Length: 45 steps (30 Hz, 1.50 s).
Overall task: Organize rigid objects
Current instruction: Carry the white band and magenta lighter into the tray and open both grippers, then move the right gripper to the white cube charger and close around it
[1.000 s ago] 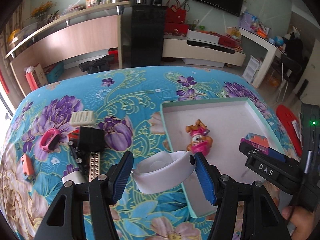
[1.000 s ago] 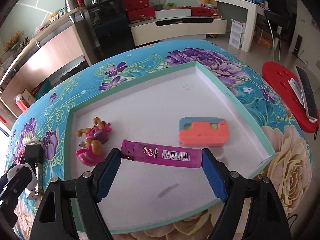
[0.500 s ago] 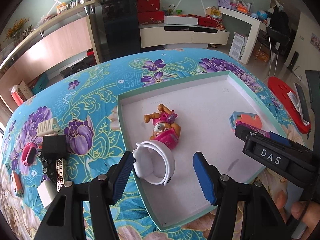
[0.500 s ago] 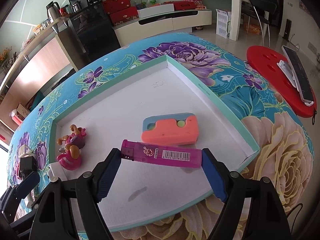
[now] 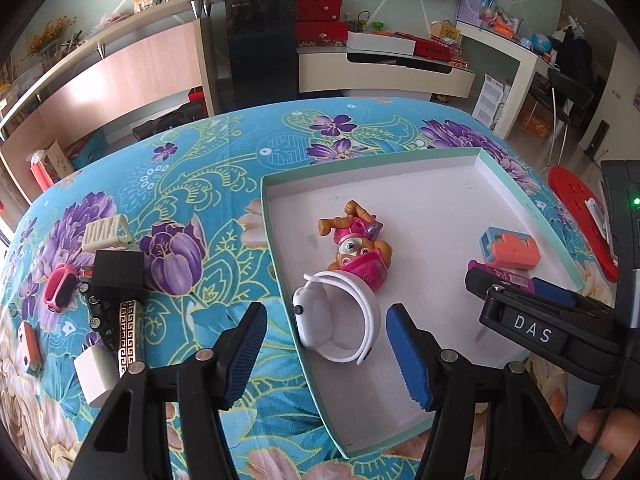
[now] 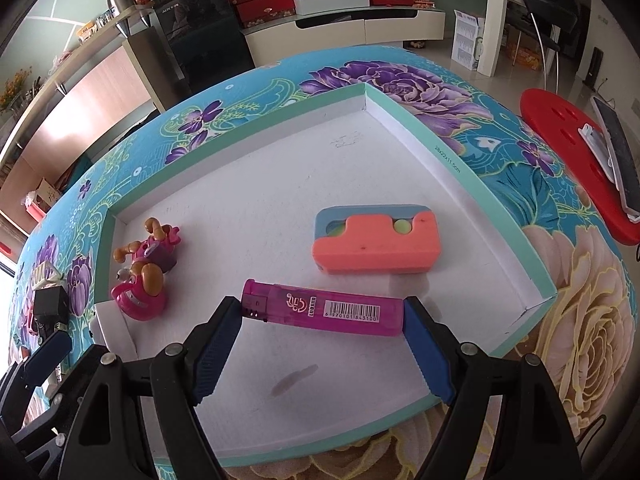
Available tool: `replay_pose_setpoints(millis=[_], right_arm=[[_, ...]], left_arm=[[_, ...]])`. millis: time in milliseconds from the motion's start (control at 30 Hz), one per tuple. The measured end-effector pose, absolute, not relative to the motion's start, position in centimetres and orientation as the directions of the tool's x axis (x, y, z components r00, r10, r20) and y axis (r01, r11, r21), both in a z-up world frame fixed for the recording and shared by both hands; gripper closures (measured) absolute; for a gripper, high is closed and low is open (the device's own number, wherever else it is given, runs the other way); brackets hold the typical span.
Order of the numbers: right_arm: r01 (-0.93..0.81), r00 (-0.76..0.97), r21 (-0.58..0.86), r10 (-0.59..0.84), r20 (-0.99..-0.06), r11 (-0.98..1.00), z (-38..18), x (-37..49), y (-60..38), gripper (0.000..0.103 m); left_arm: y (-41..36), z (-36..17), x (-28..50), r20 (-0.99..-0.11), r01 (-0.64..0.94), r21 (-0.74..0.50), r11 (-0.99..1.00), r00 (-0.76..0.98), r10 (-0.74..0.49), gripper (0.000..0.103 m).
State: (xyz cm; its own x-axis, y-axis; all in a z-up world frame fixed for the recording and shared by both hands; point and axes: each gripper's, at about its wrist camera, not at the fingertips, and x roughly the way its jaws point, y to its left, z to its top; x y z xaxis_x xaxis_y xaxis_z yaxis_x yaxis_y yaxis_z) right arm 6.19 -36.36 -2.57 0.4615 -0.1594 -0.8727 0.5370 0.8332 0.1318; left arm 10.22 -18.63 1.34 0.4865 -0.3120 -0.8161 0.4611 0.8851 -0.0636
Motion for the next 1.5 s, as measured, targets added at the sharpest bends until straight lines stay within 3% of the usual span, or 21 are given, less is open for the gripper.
replay_pose_setpoints(millis=[233,433,733,800,933,1000,1500], right_arm=[[0.536,0.463,0.135,-0.156,-0.872,0.833,-2.5,6.2,-36.4,0.019],[0.536,0.481,0.144,-0.161,-0.862,0.832,-2.1,6.1,-36.3,0.019],[0.503,0.518,0.171,-0.137,-0.844,0.847,-1.5,6.5,-35.4,0.018],[0.496,0.528,0.179,-0.132,-0.839,0.850,-1.3,6.7,-35.1,0.018],[0.468,0.547,0.177,-0.127,-0.827,0.866,-0.8,7.1,-34.0,0.018],[0.445,0.560,0.179,-0.117,-0.820,0.877,-0.5,7.4,-33.2,0.018],[0.218,0.660,0.218,0.021,-0.751,0.951,1.7,10.1,-25.4,0.018]], left_arm=[[-17.7,1.7,10.6,-0.813,0.436,-0.067,0.898,0.498,-0.303,0.035],[-16.7,2.1,10.9,-0.805,0.403,-0.065,0.913,0.519,-0.287,0.025],[-14.4,1.9,12.1,-0.807,0.318,-0.059,0.946,0.543,-0.233,0.023],[-13.8,1.9,12.3,-0.805,0.296,-0.050,0.954,0.553,-0.214,0.014],[-12.4,1.7,12.9,-0.802,0.254,-0.040,0.966,0.568,-0.183,0.013],[-11.5,1.7,13.1,-0.799,0.225,-0.025,0.974,0.581,-0.154,0.001],[-3.3,2.9,14.3,-0.765,0.003,-0.008,1.000,0.644,-0.008,0.000]])
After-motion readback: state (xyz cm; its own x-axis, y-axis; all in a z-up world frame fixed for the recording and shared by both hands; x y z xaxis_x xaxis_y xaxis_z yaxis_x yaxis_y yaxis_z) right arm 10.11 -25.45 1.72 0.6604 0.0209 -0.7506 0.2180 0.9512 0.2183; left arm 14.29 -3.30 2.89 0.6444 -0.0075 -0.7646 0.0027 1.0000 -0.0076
